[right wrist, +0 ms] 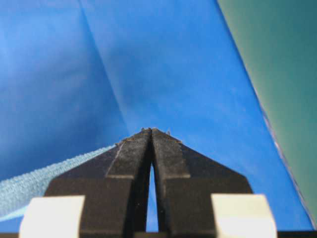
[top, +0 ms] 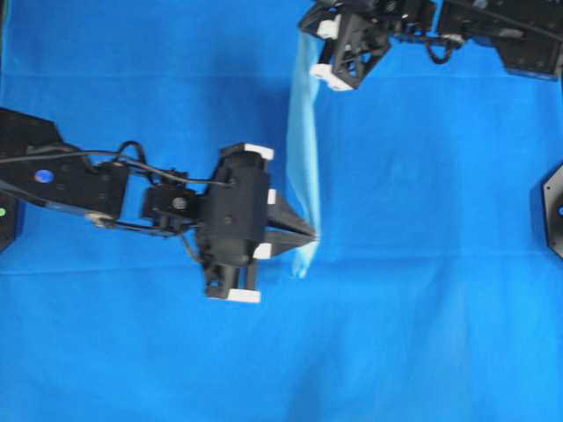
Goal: Fold the light blue towel.
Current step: 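Lay the strip down vertically, left gripper at the near end, right at the far end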
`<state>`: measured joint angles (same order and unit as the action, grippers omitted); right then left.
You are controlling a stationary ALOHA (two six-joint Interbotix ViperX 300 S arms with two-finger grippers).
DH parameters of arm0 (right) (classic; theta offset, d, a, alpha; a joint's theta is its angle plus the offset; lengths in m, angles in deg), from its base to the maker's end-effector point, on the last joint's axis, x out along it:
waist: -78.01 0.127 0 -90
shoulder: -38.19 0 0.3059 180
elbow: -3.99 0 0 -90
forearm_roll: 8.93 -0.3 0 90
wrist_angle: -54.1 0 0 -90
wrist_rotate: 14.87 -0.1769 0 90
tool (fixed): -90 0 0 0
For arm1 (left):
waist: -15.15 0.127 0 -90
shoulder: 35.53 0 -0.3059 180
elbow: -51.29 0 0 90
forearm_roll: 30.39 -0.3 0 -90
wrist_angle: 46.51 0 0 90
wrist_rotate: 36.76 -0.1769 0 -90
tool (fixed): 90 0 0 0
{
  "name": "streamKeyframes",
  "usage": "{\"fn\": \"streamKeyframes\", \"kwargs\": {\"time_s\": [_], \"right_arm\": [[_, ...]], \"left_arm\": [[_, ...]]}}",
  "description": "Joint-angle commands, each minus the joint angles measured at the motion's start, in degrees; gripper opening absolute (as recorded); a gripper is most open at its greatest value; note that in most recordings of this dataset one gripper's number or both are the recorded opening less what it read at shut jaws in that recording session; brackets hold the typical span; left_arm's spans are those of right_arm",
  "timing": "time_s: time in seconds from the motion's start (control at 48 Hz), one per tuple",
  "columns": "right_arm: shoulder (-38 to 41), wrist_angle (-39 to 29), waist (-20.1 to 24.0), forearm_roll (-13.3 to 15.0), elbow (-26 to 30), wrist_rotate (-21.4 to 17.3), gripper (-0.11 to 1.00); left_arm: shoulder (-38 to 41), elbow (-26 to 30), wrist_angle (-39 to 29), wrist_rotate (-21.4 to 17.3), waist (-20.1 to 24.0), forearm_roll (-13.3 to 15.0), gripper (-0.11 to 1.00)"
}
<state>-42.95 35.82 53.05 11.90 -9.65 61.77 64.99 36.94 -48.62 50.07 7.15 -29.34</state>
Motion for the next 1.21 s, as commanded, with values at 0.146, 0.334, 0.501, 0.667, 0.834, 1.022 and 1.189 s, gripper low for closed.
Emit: {"fn": "streamKeyframes", "kwargs": {"time_s": [0.146,0.334,0.501,0.667,0.834,1.022,1.189], "right_arm": [[-8.0,0.4,-4.7,0.4,-7.2,-0.4,0.00],[-12.5,0.6,-5.8,0.4,-12.2,-0.5,0.00],[-13.3,1.3,-6.0,0.3,-13.7,-0.4,0.00],[-9.6,5.4,-6.1,0.0,-12.3,-0.5,0.00],[-3.6,9.8,-5.9,-1.0,-9.1,-0.5,0.00],[3.4,11.3,-4.3,-1.1,-3.6,-0.5,0.00],[6.9,11.3,-3.5,-1.1,-0.2,-0.5,0.00]], "left_arm": [[7.7,8.7,4.2,-0.4,-0.2,0.2,0.02],[15.3,16.3,4.3,-2.7,0.0,0.2,0.02],[17.1,18.1,4.0,-3.3,0.0,0.2,0.02],[15.2,13.6,3.3,-2.3,0.0,0.3,0.02],[11.8,5.7,3.2,-0.7,-0.3,0.3,0.02],[7.6,-3.5,3.8,4.0,-0.5,0.3,0.02],[5.5,-8.3,4.7,6.0,-1.1,0.3,0.02]]}}
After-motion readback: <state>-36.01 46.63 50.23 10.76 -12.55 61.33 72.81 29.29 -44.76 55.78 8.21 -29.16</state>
